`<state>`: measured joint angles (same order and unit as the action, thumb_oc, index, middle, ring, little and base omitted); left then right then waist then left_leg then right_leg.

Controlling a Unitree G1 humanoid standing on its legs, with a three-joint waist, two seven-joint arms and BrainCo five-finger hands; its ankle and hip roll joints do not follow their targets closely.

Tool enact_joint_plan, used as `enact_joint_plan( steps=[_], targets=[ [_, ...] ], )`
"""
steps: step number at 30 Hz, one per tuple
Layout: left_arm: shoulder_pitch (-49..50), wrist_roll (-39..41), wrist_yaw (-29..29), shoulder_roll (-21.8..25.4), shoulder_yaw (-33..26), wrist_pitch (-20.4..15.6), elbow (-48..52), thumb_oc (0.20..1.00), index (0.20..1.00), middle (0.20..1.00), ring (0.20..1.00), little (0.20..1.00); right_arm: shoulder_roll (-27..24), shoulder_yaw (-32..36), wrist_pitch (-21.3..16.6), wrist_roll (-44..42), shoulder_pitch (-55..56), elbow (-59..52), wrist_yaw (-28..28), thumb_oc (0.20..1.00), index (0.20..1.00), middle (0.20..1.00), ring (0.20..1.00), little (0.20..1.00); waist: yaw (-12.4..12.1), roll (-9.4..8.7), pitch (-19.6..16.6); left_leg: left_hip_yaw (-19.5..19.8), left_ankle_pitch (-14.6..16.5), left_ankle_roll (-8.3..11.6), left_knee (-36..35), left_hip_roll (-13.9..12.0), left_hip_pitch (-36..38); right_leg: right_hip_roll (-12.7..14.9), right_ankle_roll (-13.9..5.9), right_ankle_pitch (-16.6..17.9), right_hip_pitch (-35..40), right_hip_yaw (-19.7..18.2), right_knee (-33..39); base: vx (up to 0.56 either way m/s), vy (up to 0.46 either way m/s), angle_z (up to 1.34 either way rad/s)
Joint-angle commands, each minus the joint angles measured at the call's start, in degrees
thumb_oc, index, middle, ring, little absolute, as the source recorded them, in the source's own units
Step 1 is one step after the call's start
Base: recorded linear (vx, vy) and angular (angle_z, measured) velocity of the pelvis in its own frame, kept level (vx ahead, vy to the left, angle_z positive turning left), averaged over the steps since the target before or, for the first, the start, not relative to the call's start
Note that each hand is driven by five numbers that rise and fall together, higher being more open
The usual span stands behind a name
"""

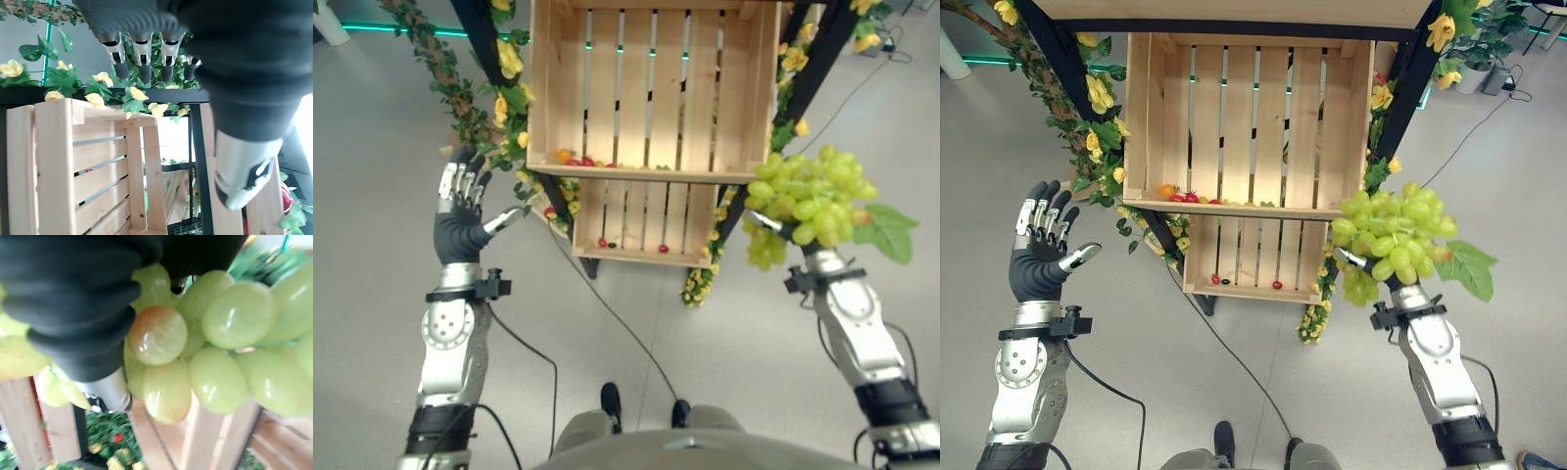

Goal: Pick up the fruits from the basket on one side to the basket on the other side

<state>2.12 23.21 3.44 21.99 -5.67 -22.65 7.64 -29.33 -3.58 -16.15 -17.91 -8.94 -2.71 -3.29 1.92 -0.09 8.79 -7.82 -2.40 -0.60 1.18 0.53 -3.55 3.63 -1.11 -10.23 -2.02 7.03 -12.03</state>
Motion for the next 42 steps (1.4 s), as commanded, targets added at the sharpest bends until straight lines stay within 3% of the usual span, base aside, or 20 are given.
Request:
enact_joint_plan(
  steps=[1,14,20,26,34,42],
  targets=[
    [-1.0,-2.3,2.3,1.8,-0.9,-1.8,1.1,1.000,1.000,1.000,1.000,1.000,2.3,-0.8,-3.4,0.8,-4.5,-5.4,0.1,0.200,0.200,0.200,0.200,0.200,-1.3,-2.50,-2.4,-0.7,8.9,0.47,5.3,0.7,3.4,1.4,-4.38,4.3,0.7,-0.6,1.7,0.01,-0.007,0.14],
    [0.4,-4.2,4.3,1.4,-2.2,-1.3,1.3,1.000,1.000,1.000,1.000,1.000,4.7,-5.9,-2.0,-0.7,-2.2,-10.9,-3.3,0.200,0.200,0.200,0.200,0.200,-0.7,-2.69,-3.1,-1.0,8.8,0.49,3.5,0.6,5.0,1.3,-4.43,4.1,2.3,-0.7,2.9,0.00,0.007,0.03],
    [0.1,-4.1,5.1,1.5,-0.8,-0.6,-0.1,1.000,1.000,1.000,1.000,1.000,7.0,-13.6,-0.8,-1.2,-9.7,-9.1,-3.5,0.200,0.200,0.200,0.200,0.200,-1.8,-3.02,-3.2,-1.1,8.6,0.54,3.0,0.6,5.6,1.2,-4.26,4.3,2.8,-1.0,3.5,0.00,0.000,0.00],
    [0.7,-3.7,5.1,1.8,-0.4,-0.4,0.0,1.000,1.000,1.000,1.000,1.000,7.8,-15.7,-0.3,-1.3,-14.5,-5.2,-1.7,0.200,0.200,0.200,0.200,0.200,-2.5,-3.28,-3.2,-0.8,8.5,0.48,2.9,0.6,5.6,1.2,-4.17,4.3,3.2,-0.7,4.0,0.01,-0.003,0.03],
    [0.4,-1.9,3.7,3.4,1.6,0.0,0.2,1.000,1.000,1.000,1.000,1.000,4.8,-14.8,0.9,0.8,-24.6,5.2,4.5,0.200,0.200,0.200,0.200,0.200,-4.6,-4.22,-3.2,0.3,8.4,0.41,2.6,0.9,5.3,1.5,-4.27,4.4,3.6,0.4,4.3,0.01,-0.008,0.06],
    [0.8,-0.2,2.2,4.7,2.4,0.4,0.2,1.000,1.000,1.000,1.000,1.000,0.8,-14.4,1.8,0.8,-32.8,13.4,7.3,0.200,0.200,0.200,0.200,0.200,-5.6,-4.89,-3.1,0.8,8.2,0.48,2.2,1.0,5.1,1.4,-4.28,4.5,3.5,1.0,4.4,0.01,-0.010,0.10]
  ],
)
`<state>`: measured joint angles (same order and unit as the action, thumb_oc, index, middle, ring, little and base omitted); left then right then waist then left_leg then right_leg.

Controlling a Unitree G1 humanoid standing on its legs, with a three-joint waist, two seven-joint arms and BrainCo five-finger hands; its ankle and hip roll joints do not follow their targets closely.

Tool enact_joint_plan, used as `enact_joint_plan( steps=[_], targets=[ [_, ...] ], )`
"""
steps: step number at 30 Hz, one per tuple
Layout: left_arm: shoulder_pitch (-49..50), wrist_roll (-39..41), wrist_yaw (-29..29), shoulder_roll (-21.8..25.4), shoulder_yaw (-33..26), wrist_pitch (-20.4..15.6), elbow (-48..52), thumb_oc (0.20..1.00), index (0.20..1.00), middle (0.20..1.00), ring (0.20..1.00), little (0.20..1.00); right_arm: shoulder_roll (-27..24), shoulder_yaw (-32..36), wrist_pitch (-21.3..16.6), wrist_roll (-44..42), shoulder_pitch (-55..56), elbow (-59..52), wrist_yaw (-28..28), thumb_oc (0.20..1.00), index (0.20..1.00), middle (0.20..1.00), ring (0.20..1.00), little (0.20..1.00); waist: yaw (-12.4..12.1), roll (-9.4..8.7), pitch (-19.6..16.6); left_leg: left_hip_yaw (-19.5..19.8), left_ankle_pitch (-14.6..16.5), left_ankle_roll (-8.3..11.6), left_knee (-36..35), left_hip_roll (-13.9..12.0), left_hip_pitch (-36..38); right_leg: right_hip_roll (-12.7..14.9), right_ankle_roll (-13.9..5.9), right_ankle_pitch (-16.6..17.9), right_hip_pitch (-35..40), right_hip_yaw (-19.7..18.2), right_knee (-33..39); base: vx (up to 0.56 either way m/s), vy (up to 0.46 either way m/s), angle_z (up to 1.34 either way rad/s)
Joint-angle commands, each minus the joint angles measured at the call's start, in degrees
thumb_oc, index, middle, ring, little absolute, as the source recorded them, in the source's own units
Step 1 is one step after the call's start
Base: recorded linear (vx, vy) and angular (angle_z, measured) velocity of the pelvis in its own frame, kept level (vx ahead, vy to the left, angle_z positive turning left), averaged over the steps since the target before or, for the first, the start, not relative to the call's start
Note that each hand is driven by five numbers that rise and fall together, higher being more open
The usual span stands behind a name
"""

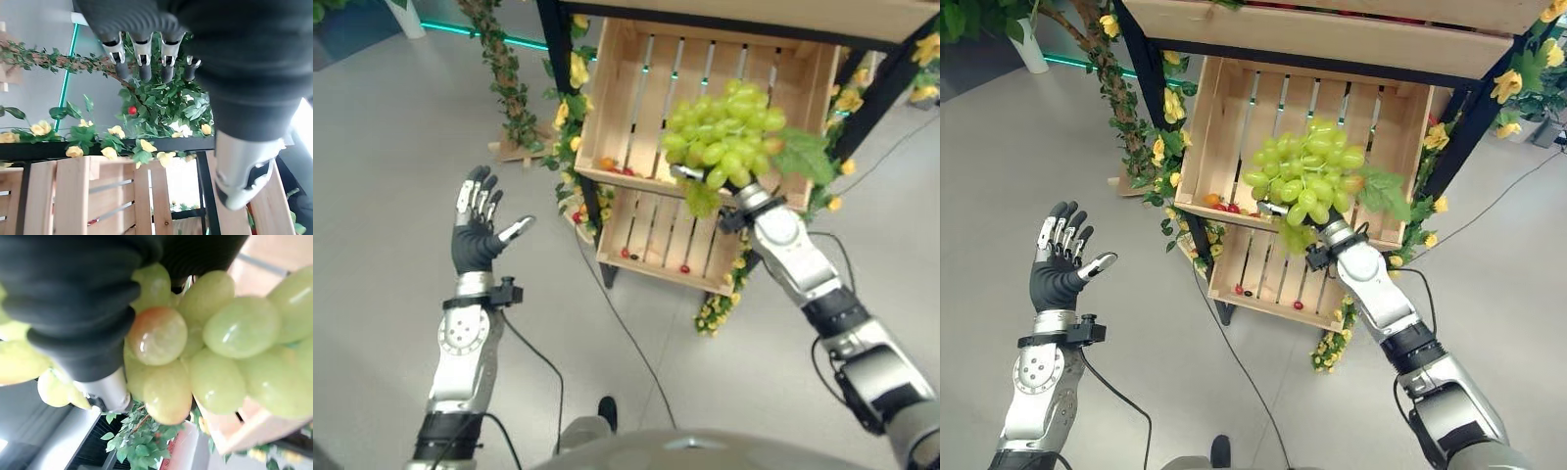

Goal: Pick up the fruits from the basket on one side to the basket on the other side

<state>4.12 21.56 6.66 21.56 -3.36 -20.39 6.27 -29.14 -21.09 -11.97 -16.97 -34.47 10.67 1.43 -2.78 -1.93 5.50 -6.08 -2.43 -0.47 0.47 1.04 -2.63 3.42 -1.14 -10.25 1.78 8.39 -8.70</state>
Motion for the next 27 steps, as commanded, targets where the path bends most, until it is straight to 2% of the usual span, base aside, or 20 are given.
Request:
enact_joint_plan(
  steps=[1,4,12,27],
  targets=[
    [-1.1,1.6,-1.1,5.4,0.5,-1.8,1.4,1.000,1.000,1.000,1.000,1.000,0.6,3.1,-2.3,-1.2,-8.7,2.2,3.3,0.200,0.200,0.200,0.200,0.200,-1.1,-3.15,0.2,-0.9,8.2,0.34,2.9,0.5,4.1,1.7,-4.24,4.6,-0.3,-0.3,1.1,0.00,0.000,0.00],
    [-1.1,2.5,-1.3,6.1,1.0,-1.9,1.9,1.000,1.000,1.000,1.000,1.000,-0.9,2.0,-2.2,-2.3,-14.0,7.5,4.5,0.200,0.200,0.200,0.200,0.200,-1.5,-3.32,0.3,-0.8,8.2,0.41,2.9,0.5,4.1,1.6,-4.28,4.7,-0.5,-0.3,1.1,0.00,0.000,0.00],
    [-2.3,3.7,-1.2,7.4,2.1,-1.7,1.8,1.000,1.000,1.000,1.000,1.000,-1.1,-1.4,-1.7,-6.3,-25.6,19.2,6.4,0.200,0.200,0.200,0.200,0.200,-1.9,-3.56,1.1,-0.9,8.1,0.49,3.5,0.5,3.2,1.3,-4.37,5.0,-1.7,-0.7,0.3,0.00,0.000,0.00],
    [-3.4,3.6,0.2,7.7,1.6,-2.3,1.7,1.000,1.000,1.000,1.000,1.000,-1.6,-2.2,-1.8,-6.3,-28.6,21.6,7.5,0.200,0.200,0.200,0.200,0.200,-2.3,-3.35,1.7,-0.4,8.0,0.57,3.6,0.5,2.5,1.2,-4.45,5.0,-2.2,-0.5,0.1,0.00,0.000,0.00]
  ],
)
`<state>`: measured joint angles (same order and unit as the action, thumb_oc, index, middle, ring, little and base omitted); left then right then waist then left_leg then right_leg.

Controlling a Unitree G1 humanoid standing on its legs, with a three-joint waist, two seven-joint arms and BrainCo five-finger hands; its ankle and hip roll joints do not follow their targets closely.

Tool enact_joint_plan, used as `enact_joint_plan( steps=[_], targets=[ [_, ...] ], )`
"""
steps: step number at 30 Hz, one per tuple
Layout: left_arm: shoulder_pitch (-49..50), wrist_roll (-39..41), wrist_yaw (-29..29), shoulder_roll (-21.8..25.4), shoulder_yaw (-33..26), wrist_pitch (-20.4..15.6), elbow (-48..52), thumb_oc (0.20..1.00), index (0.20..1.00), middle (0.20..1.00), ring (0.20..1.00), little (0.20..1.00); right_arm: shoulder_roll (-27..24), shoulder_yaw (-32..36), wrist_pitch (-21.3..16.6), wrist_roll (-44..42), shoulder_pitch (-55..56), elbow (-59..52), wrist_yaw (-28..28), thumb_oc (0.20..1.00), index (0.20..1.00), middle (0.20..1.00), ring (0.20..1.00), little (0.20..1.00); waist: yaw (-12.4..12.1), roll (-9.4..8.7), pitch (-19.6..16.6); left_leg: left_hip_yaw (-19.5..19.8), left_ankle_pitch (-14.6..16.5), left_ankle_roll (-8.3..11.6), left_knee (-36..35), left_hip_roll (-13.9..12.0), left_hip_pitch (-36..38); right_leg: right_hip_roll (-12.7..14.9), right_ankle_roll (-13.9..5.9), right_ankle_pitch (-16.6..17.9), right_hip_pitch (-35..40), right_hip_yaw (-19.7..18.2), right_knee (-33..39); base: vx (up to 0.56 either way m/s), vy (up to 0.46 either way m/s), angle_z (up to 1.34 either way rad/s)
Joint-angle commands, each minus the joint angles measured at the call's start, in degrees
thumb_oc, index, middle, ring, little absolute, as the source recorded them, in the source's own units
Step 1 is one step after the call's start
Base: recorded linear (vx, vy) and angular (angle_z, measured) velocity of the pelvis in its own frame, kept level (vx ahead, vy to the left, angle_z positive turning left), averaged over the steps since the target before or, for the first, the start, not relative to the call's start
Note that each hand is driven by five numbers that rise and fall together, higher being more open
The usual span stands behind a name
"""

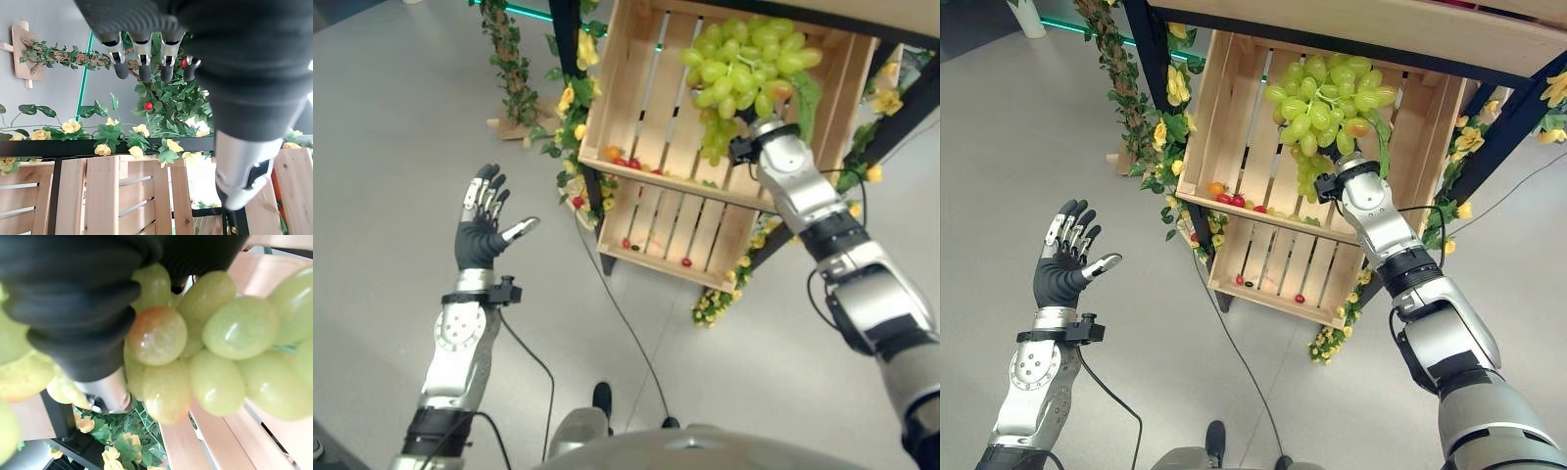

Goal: Pick up the fruits from the basket on one side to the basket on the other side

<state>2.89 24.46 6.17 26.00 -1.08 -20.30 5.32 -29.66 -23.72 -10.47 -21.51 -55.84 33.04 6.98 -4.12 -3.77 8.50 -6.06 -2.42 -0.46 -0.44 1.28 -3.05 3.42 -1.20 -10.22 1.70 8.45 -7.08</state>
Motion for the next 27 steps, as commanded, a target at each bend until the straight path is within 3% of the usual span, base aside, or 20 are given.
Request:
enact_joint_plan(
  steps=[1,13,27],
  targets=[
    [-2.4,0.4,0.9,3.5,-1.0,-2.6,2.8,1.000,1.000,1.000,1.000,1.000,-1.3,0.4,-3.4,-1.7,-7.2,-1.0,1.9,0.200,0.200,0.200,0.200,0.200,-1.1,-1.49,-1.3,-0.3,8.0,0.58,4.6,0.2,2.9,1.2,-4.40,4.9,-2.1,-0.5,-1.5,0.00,0.000,0.00],
    [-5.9,1.4,0.8,2.8,1.8,-2.5,2.0,1.000,1.000,1.000,1.000,1.000,-5.2,3.8,-3.7,-1.3,-1.5,-5.5,2.2,0.200,0.200,0.200,0.200,0.200,-2.0,-0.60,-0.9,1.3,8.3,0.56,5.4,0.7,1.8,1.8,-4.70,4.7,-1.7,1.5,-1.0,0.00,0.000,0.07],
    [-7.1,2.7,-3.1,5.1,4.8,-1.5,2.8,1.000,1.000,1.000,1.000,1.000,-5.4,3.5,-3.5,-1.6,-0.6,-4.3,1.3,0.200,0.200,0.200,0.200,0.200,-1.9,-0.35,-0.6,1.6,8.1,0.65,4.9,0.7,1.7,1.7,-4.83,4.8,-1.7,1.6,-0.4,0.00,0.003,0.02]
  ],
)
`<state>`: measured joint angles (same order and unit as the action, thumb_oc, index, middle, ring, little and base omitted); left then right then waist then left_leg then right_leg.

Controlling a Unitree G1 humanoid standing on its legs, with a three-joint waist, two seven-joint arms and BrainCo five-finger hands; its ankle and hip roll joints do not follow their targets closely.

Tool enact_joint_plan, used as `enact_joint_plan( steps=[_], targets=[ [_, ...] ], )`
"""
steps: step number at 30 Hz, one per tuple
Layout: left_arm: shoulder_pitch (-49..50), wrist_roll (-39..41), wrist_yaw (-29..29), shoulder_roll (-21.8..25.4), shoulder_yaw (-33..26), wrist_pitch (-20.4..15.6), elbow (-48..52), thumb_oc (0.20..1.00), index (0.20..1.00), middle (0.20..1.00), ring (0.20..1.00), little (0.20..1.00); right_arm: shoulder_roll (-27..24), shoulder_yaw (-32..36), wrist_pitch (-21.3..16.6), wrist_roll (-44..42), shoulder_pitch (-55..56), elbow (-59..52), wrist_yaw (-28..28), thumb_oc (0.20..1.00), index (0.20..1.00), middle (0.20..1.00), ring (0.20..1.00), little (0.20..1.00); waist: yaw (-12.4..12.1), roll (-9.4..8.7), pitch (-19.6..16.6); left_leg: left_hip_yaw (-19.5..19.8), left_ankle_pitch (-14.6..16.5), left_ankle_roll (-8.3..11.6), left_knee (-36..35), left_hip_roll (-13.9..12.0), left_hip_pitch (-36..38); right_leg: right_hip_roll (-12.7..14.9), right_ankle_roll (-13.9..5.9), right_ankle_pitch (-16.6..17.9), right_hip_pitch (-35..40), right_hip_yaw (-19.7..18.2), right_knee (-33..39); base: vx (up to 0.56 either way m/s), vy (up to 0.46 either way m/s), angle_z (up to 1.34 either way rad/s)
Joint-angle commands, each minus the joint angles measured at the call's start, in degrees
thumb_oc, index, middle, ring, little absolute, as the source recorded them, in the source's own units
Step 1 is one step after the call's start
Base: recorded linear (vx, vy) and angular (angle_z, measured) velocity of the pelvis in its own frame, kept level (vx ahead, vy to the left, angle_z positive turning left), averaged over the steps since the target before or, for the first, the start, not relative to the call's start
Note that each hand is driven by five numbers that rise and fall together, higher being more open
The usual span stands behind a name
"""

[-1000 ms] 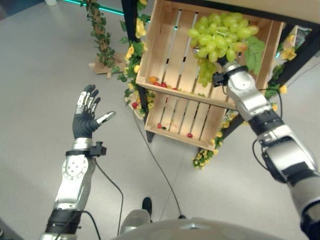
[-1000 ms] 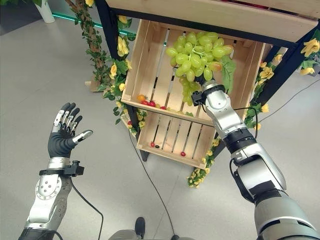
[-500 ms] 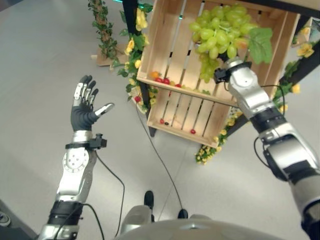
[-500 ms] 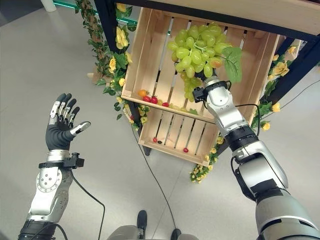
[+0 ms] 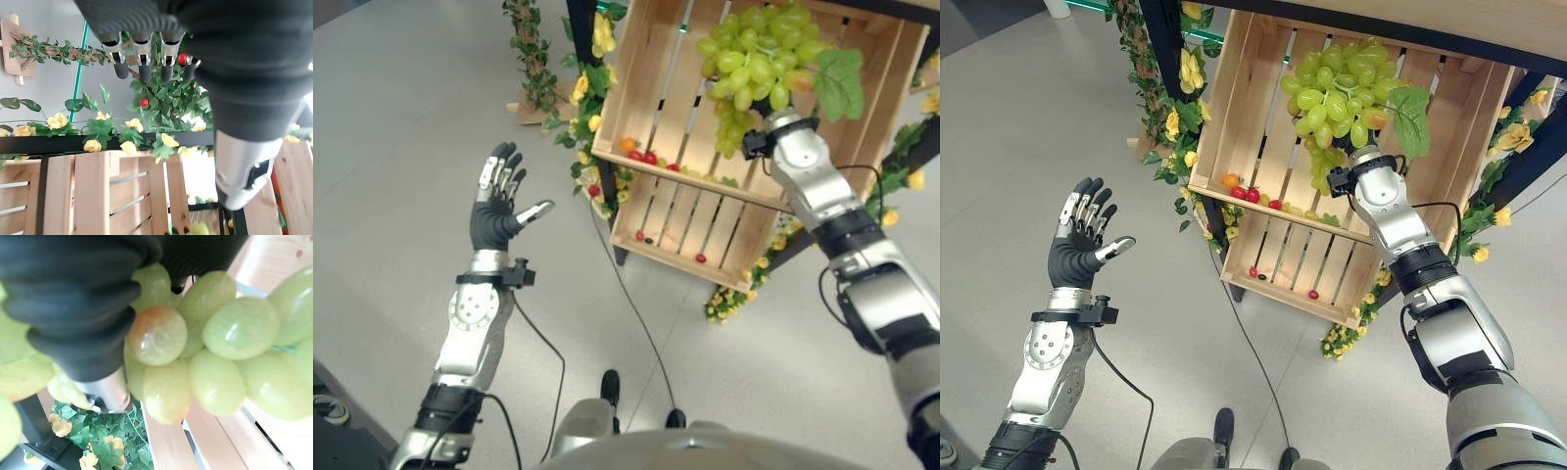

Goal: Pick up the fruits from the basket on one side to the basket on the other side

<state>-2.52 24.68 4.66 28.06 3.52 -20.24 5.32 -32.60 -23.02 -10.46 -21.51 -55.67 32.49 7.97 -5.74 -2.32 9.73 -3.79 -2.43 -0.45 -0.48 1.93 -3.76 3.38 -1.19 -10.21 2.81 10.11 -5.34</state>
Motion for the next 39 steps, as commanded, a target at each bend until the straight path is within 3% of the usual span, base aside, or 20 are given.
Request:
enact_joint_plan(
  steps=[1,11,12,13,32,39],
  targets=[
    [-1.7,2.6,-1.8,3.0,0.4,-1.5,2.8,1.000,1.000,1.000,1.000,1.000,-2.5,2.8,-3.5,-1.5,-0.6,-4.0,0.2,0.200,0.200,0.200,0.200,0.200,-0.3,-1.77,-1.8,-0.6,8.1,0.63,5.0,0.1,2.4,1.7,-4.85,4.9,-2.8,0.0,-2.1,0.00,0.000,0.00],
    [-2.1,2.6,-1.8,3.0,0.9,-1.6,3.1,1.000,1.000,1.000,1.000,1.000,-2.8,2.9,-3.6,-0.9,0.5,-4.0,0.3,0.200,0.200,0.200,0.200,0.200,-0.5,-1.76,-1.8,-0.5,8.2,0.55,5.0,0.1,2.3,1.7,-4.89,5.0,-2.8,0.1,-2.0,0.00,0.001,0.00],
    [-2.0,2.7,-1.8,2.9,0.8,-1.6,3.2,1.000,1.000,1.000,1.000,1.000,-2.6,3.0,-3.6,-1.3,0.5,-3.7,0.3,0.686,0.686,0.686,0.686,0.686,-0.5,-1.76,-1.8,-0.5,8.2,0.54,5.1,0.0,2.3,1.8,-4.87,5.0,-2.8,0.1,-2.1,0.00,0.000,0.00],
    [-2.0,2.7,-1.6,2.9,0.7,-1.6,3.1,1.000,1.000,1.000,1.000,1.000,-2.3,3.1,-3.7,-1.8,0.5,-3.7,0.2,1.000,1.000,1.000,1.000,1.000,-0.4,-1.74,-1.7,-0.5,8.2,0.53,5.0,0.1,2.3,1.7,-4.86,5.0,-2.9,0.0,-2.1,0.00,0.000,0.00],
    [-0.8,1.7,-1.1,2.5,-0.3,-0.8,3.6,1.000,1.000,1.000,1.000,1.000,-0.2,4.9,-2.6,-4.3,5.1,-3.6,-0.4,1.000,1.000,1.000,1.000,1.000,0.2,-1.01,-1.3,-0.6,7.9,0.42,4.2,0.1,2.8,1.8,-4.83,5.1,-3.3,-0.3,-2.4,0.00,0.000,0.00],
    [-0.5,0.6,-0.6,1.7,-1.3,-0.4,3.2,1.000,1.000,1.000,1.000,1.000,1.8,7.8,-2.7,-5.3,13.7,-8.8,-1.4,1.000,1.000,1.000,1.000,1.000,1.1,-0.51,-1.0,-0.7,7.9,0.31,4.0,0.2,2.8,1.9,-4.93,5.2,-3.7,-0.2,-2.8,0.00,0.000,0.00]
  ],
)
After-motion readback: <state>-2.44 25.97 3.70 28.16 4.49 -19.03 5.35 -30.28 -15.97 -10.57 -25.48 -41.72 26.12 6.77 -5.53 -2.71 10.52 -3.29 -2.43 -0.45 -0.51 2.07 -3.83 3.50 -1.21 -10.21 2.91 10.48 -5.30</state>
